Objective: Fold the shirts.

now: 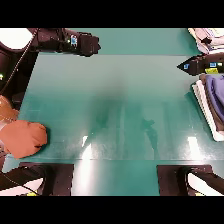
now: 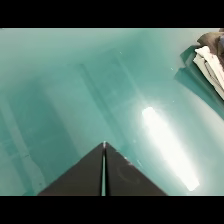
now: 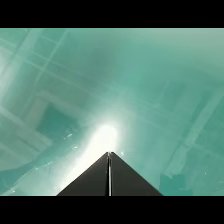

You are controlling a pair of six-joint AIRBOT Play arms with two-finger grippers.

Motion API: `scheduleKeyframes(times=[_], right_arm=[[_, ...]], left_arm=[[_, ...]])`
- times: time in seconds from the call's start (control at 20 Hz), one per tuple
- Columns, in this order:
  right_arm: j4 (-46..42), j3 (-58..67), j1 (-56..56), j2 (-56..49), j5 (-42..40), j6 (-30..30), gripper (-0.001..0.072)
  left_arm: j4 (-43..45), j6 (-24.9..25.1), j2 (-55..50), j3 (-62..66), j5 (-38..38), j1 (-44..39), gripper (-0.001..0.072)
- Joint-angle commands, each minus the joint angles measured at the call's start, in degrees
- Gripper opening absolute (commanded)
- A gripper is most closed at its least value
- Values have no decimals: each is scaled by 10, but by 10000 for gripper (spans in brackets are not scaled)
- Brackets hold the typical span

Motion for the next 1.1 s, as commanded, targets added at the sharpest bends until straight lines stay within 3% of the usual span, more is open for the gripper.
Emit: scheduleKeyframes(times=[0.0,0.7,0.8,0.95,1.05], right_arm=[[1,1,1,0,2,0,15],[1,0,1,0,26,0,15],[1,0,1,0,27,0,15],[0,0,1,0,40,0,15],[1,0,1,0,44,0,14]], left_arm=[[0,0,0,0,1,0,25],[3,0,2,3,31,2,25],[50,1,25,3,-54,12,24],[223,-4,92,-17,-244,33,25],[276,1,156,-70,-333,65,24]])
